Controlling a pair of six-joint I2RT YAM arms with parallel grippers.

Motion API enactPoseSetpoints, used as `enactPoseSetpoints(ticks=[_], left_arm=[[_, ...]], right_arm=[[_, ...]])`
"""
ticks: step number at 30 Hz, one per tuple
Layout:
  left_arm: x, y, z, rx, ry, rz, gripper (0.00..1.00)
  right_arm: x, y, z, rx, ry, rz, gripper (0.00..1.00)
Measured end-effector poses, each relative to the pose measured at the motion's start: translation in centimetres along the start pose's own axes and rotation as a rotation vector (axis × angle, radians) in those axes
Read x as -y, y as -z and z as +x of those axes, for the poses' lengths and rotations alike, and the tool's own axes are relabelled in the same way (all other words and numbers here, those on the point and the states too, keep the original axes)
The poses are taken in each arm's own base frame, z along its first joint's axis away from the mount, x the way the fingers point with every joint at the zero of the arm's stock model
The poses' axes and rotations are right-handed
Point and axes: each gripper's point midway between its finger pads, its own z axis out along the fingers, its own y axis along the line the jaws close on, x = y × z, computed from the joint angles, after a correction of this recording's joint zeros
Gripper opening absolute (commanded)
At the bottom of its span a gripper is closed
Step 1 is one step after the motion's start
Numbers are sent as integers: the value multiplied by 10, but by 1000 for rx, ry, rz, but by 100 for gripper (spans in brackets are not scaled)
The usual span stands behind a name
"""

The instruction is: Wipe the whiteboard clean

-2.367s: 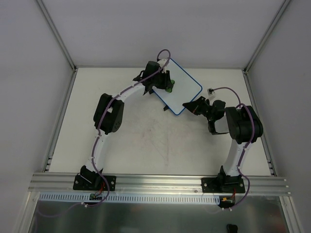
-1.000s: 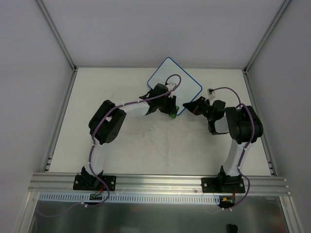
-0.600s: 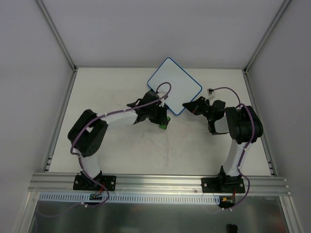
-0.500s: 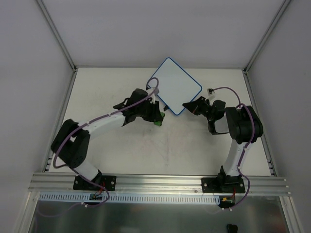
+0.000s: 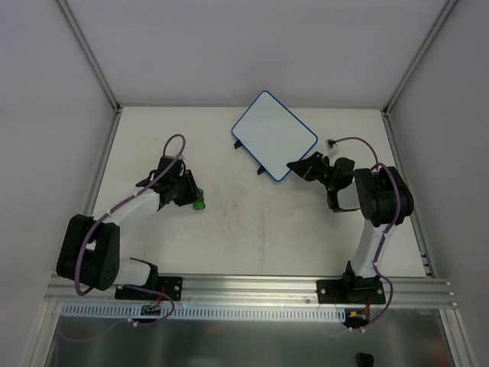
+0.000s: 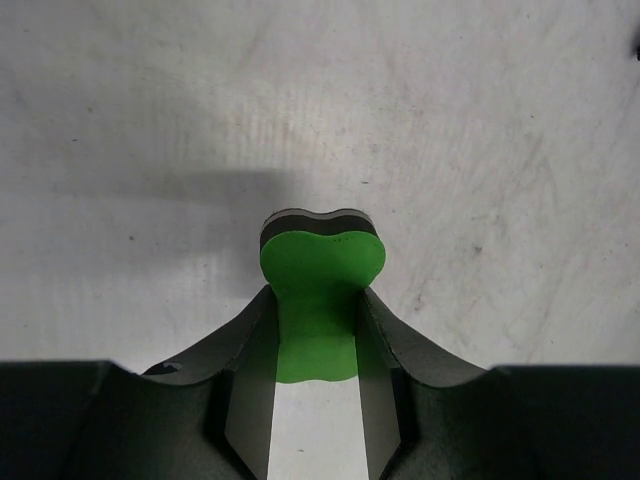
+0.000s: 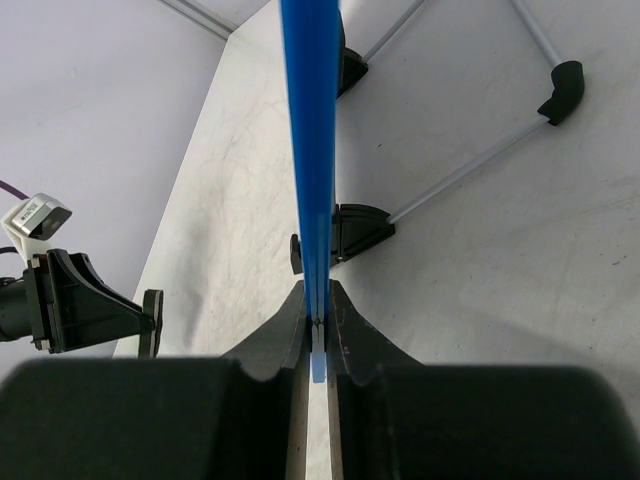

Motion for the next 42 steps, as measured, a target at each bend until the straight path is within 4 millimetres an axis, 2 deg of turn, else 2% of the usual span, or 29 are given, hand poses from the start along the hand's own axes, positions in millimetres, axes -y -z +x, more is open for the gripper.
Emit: enactPoseSetpoints(ticks=[1, 6, 7, 10, 12, 23, 25, 29, 33, 35, 39, 42], left_arm=[[-3, 1, -3, 6, 6, -17, 21], [-10, 7, -18, 27, 30, -65, 30], [-11, 8, -20, 30, 33, -69, 35], [-17, 7, -19, 22, 42, -89, 50], [-20, 4, -15, 3, 47, -103, 56], [-33, -7, -8, -66, 83, -146, 60], [-33, -4, -10, -57, 81, -144, 68], [-31, 15, -23, 39, 51, -137, 86], [-34, 40, -31, 174, 14, -127, 91], [-35, 49, -29, 223, 1, -107, 99], [-41, 56, -19, 293, -21, -67, 99], [-46, 59, -12, 327, -33, -57, 99]], right_arm=[[0, 0, 0, 0, 0, 0, 0], [0, 0, 0, 0, 0, 0, 0], [0, 0, 0, 0, 0, 0, 0], [0, 0, 0, 0, 0, 0, 0], [0, 0, 0, 0, 0, 0, 0], [0, 0, 0, 0, 0, 0, 0], [0, 0, 0, 0, 0, 0, 1], [0, 0, 0, 0, 0, 0, 13], [0, 0, 1, -2, 0, -2, 22], [-1, 0, 1, -3, 0, -3, 24], [0, 1, 2, -5, 0, -2, 31], [1, 3, 5, -8, -6, 5, 43]])
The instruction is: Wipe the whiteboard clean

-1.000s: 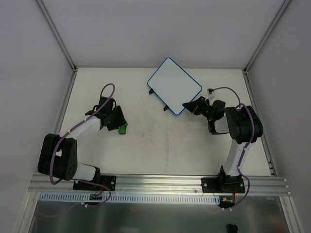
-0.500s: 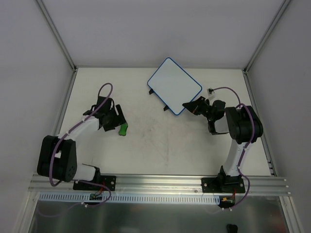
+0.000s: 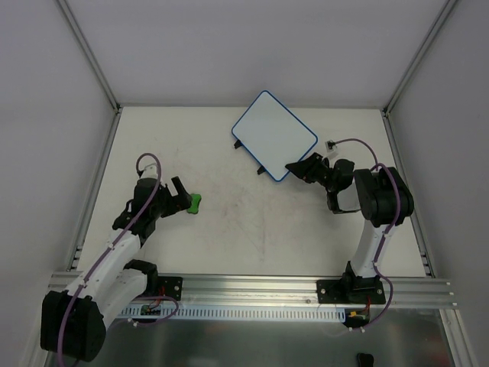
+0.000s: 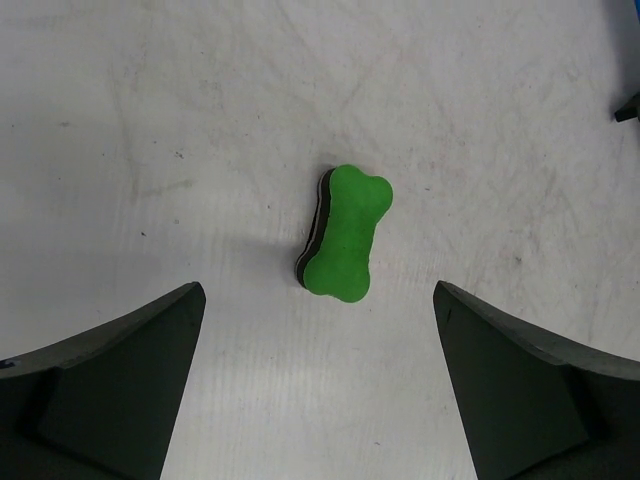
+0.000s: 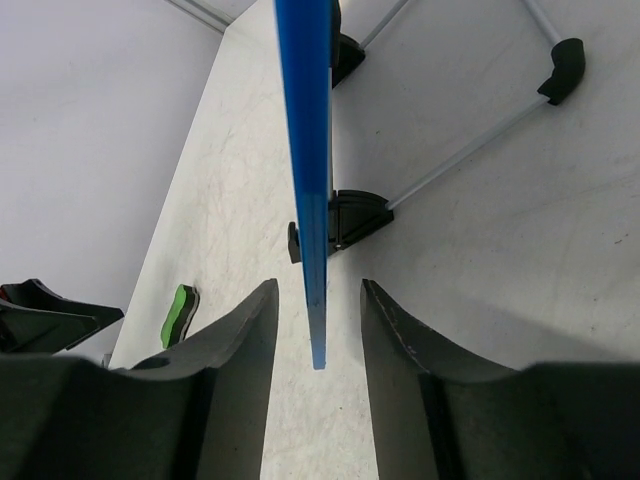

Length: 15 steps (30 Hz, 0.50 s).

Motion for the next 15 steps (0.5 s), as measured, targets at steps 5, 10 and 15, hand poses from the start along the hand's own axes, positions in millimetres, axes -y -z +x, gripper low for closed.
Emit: enactPoseSetpoints(ticks=[5, 10, 15], left_arm=[[-1, 6, -4, 75, -11, 29, 99], [-2, 14, -8, 149, -15, 54, 99], [-5, 17, -9, 183, -23, 58, 99]], right_arm=[[2, 5, 4, 6, -4, 21, 68], [-6, 19, 4, 30, 21, 39, 94], [-29, 50, -3, 115, 85, 56, 99]])
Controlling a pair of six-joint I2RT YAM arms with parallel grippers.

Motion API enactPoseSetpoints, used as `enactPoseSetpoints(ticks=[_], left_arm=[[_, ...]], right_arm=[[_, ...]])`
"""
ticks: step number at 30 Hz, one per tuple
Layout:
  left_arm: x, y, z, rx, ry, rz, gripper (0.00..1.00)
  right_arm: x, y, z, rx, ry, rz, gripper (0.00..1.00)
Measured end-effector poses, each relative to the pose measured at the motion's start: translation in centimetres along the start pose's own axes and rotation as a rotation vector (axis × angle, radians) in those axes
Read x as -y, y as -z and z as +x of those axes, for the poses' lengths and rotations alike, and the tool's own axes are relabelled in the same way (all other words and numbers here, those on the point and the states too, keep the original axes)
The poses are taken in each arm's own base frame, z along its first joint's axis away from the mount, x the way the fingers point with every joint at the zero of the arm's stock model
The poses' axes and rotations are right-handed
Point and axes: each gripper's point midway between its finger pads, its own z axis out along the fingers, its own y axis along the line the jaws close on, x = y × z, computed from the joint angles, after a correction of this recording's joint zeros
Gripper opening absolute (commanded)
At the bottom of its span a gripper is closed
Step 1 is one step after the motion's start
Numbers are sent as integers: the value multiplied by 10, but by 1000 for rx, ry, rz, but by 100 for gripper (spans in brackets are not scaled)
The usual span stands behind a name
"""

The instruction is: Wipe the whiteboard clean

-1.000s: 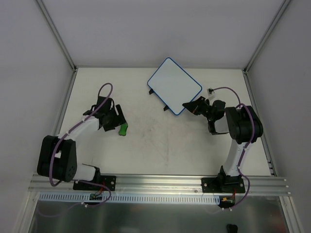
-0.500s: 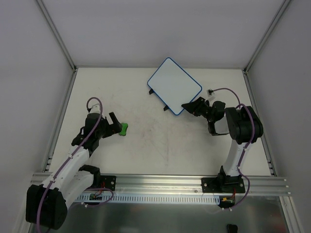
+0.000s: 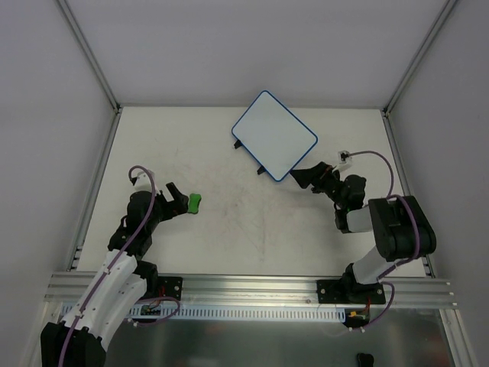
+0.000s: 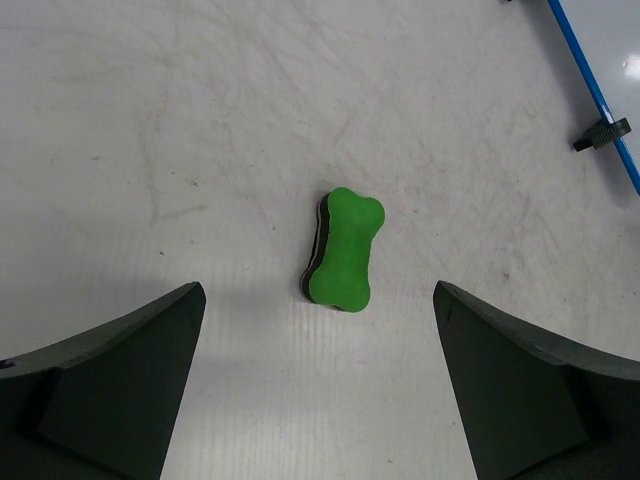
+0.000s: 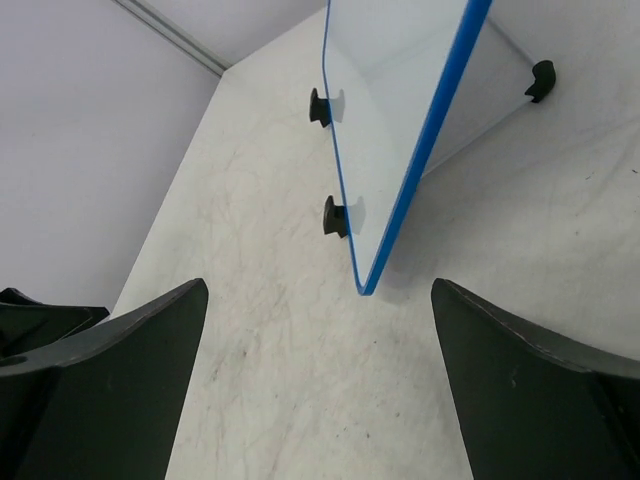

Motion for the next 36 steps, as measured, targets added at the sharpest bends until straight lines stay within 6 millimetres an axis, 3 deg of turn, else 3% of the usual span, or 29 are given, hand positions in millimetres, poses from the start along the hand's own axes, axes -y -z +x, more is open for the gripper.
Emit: enactPoseSetpoints(ticks=[12, 16, 19, 24, 28, 36], left_arm=[[1, -1, -3, 12, -3, 2, 99], [1, -1, -2, 8, 1, 1, 99], [2, -1, -2, 6, 8, 5, 99], [5, -2, -6, 21, 17, 19, 99], [8, -3, -11, 44, 19, 31, 99], [8, -7, -11, 40, 18, 28, 99]], right_arm=[[-57, 73, -32, 154, 206, -3, 99], [-67, 98, -38, 195, 291, 34, 99], [-59, 111, -32, 193, 308, 96, 99], [-17, 124, 0, 96, 268, 261, 99], [6, 131, 17, 46, 236, 348, 99], [13, 133, 20, 39, 227, 381, 99]])
